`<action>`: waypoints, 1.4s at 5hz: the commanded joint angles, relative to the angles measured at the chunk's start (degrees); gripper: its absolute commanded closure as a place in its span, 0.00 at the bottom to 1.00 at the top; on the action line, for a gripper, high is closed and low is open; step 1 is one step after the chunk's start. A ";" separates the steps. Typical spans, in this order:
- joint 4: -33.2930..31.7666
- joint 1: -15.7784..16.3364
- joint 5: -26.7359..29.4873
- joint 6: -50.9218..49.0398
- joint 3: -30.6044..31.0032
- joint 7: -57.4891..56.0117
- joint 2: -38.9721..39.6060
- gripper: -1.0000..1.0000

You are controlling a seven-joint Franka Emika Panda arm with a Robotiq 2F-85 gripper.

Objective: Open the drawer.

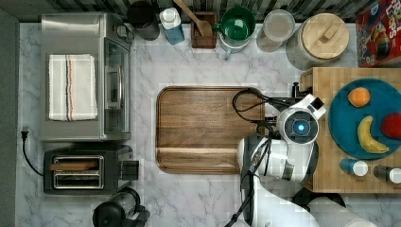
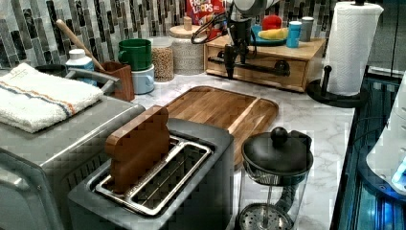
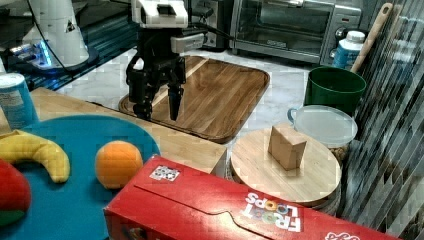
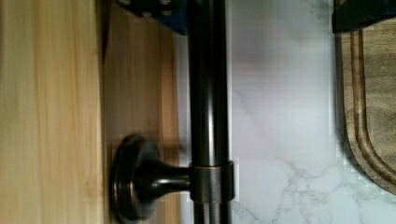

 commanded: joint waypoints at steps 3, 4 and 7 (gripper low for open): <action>2.24 11.49 2.68 -8.71 11.60 7.05 -1.28 0.00; 2.60 11.71 3.35 -9.22 13.03 7.94 -1.08 0.00; 2.99 14.48 11.37 -14.32 13.48 7.56 -3.12 0.00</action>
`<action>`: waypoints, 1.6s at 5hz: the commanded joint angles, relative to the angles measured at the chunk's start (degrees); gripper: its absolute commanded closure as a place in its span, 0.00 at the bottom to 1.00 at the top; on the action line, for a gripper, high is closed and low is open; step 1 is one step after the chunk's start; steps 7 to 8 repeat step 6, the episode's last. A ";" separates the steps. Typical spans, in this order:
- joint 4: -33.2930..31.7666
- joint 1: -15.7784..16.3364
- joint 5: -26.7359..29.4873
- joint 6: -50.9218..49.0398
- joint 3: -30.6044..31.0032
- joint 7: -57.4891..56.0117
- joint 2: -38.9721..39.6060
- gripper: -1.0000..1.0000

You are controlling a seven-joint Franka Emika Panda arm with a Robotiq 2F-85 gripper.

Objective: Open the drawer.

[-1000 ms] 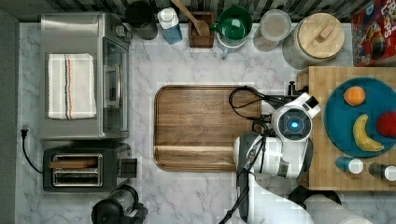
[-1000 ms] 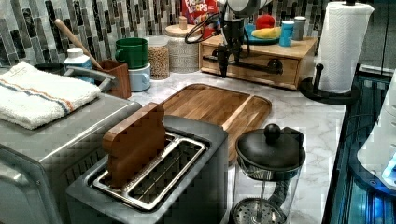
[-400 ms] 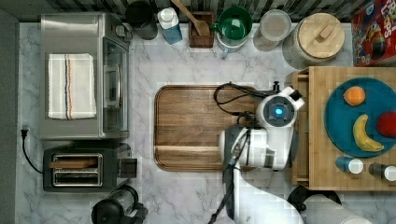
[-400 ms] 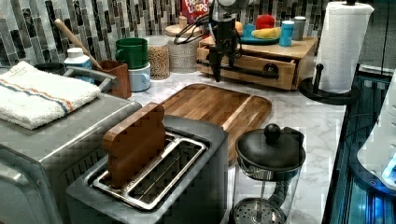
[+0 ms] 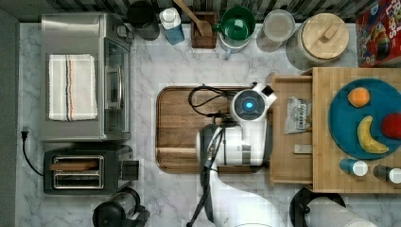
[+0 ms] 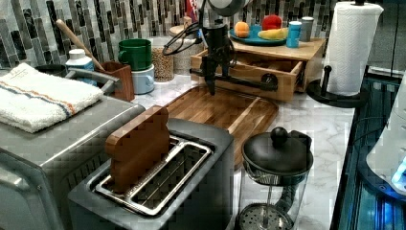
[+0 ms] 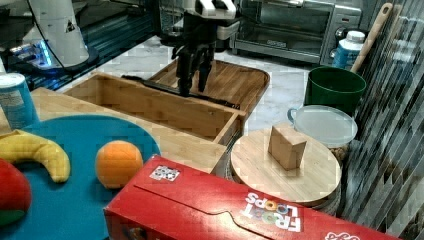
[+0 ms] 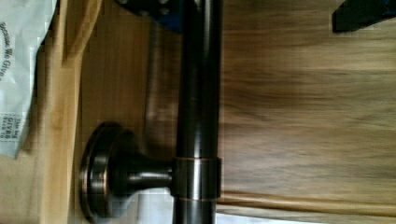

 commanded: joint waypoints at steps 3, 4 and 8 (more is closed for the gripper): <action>2.30 6.25 8.20 -5.08 7.57 5.46 -3.28 0.00; 2.29 5.62 8.02 -5.07 8.21 5.61 -3.27 0.00; 2.29 5.54 8.00 -5.07 8.28 5.63 -3.26 0.00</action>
